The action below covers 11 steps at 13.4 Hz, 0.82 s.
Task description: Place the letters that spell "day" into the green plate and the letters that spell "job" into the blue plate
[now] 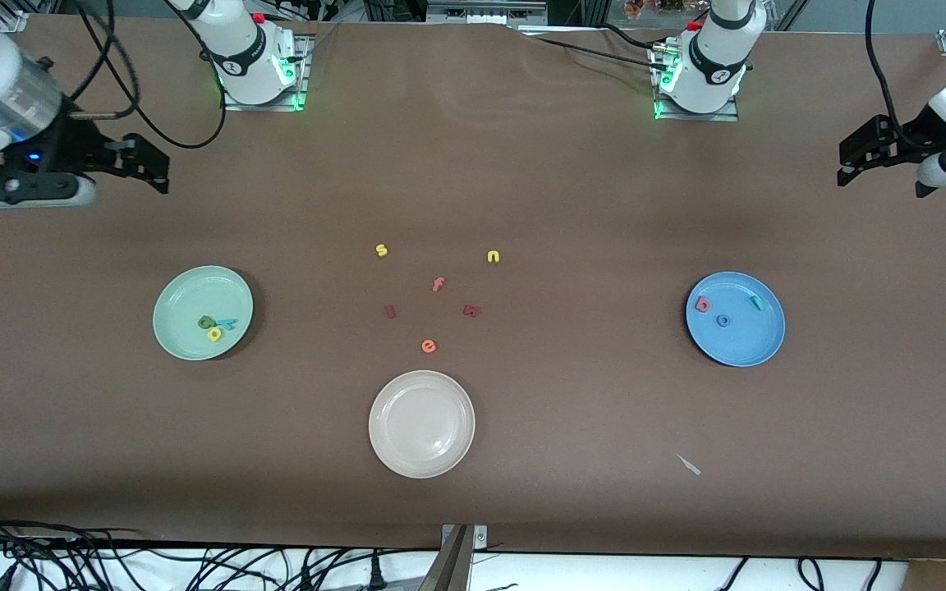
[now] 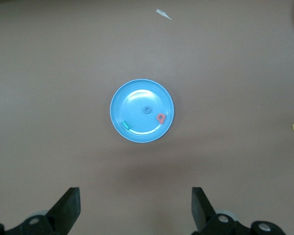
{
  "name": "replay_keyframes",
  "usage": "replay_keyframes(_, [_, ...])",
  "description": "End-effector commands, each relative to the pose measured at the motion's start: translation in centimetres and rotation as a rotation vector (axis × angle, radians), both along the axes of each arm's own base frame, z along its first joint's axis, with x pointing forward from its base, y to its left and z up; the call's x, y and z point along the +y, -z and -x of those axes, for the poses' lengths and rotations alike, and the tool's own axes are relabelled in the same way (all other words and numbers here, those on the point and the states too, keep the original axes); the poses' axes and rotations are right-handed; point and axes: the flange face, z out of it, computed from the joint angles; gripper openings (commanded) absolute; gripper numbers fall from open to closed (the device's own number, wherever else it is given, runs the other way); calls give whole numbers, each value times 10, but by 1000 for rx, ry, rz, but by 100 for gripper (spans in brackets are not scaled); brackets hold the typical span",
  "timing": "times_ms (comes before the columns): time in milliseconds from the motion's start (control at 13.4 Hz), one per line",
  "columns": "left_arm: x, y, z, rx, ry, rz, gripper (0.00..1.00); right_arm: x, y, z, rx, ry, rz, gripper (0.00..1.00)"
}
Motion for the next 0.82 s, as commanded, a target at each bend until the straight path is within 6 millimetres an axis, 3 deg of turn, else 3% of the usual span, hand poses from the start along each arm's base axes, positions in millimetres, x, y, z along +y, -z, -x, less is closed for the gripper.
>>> replay_keyframes(0, [3,0,-6,13,-9,21,100,-26,2,3,16,65,-42,100])
replay_keyframes(224, [-5,-4,-6,4,0,21,100,-39,4,2,19,91,-38,100])
replay_keyframes(298, [-7,-5,-6,3,4,21,100,-32,5,3,19,85,-28,100])
replay_keyframes(746, [-9,-6,-6,1,5,21,100,-46,9,1,27,139,-24,100])
